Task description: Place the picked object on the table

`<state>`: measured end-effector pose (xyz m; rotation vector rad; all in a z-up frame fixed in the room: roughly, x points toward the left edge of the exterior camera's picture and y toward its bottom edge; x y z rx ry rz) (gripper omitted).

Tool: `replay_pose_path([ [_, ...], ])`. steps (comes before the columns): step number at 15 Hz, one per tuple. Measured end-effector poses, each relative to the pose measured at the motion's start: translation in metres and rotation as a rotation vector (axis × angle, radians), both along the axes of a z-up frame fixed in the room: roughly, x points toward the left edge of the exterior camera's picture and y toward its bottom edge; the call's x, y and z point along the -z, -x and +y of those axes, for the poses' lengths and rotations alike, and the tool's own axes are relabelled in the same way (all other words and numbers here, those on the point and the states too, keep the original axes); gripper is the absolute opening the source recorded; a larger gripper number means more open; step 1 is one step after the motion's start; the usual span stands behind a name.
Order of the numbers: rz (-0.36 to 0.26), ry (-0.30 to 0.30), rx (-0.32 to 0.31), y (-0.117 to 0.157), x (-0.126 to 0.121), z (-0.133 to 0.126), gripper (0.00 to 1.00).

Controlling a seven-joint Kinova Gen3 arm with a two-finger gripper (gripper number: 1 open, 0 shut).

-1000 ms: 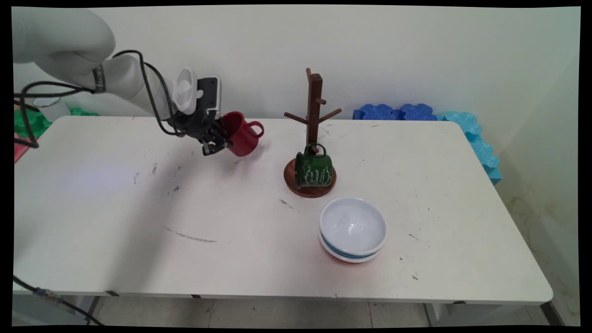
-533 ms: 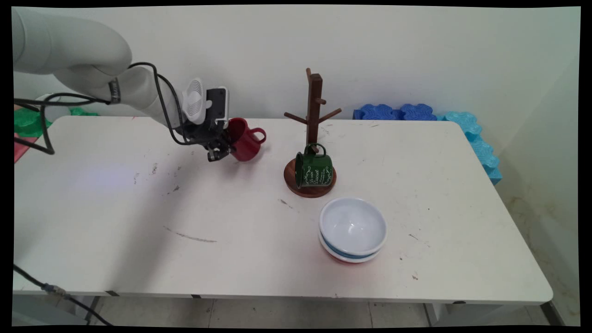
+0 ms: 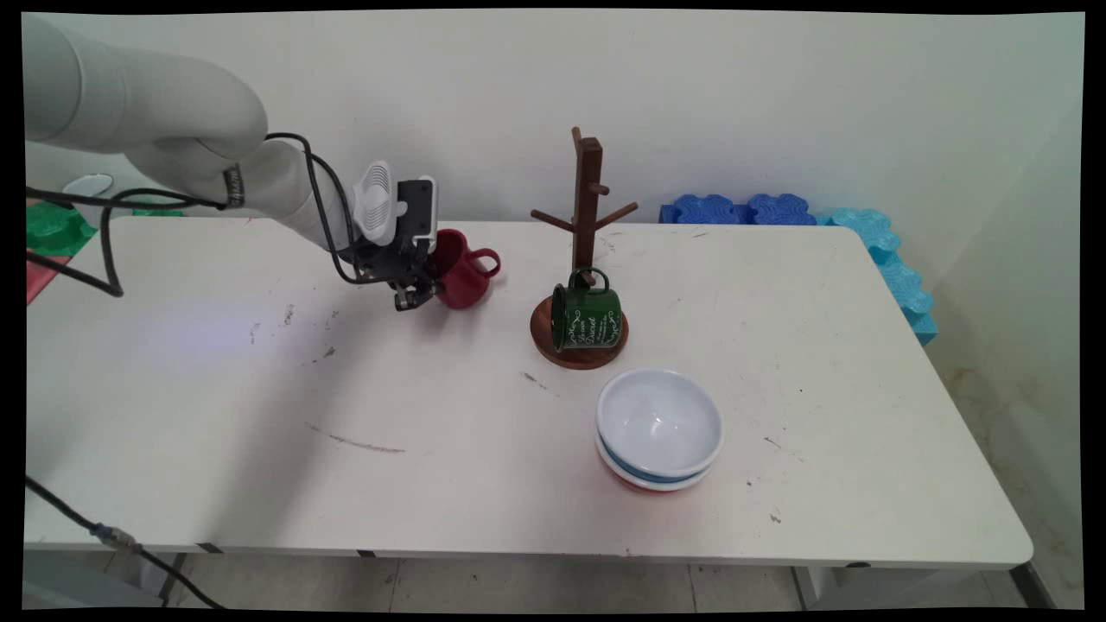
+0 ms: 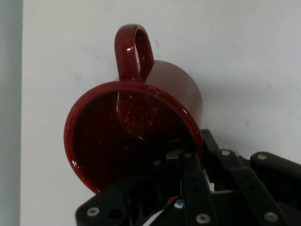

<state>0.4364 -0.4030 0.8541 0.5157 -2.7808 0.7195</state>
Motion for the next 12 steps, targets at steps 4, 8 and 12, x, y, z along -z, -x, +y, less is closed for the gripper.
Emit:
replay_pose_path([
  [4,-0.006,-0.003,0.0,0.0029,0.0059,-0.0013,0.0],
  [8,-0.003,-0.003,0.001,0.006,0.0093,-0.0027,1.0],
  [12,0.004,0.003,0.006,0.0092,0.0105,-0.0048,1.0],
])
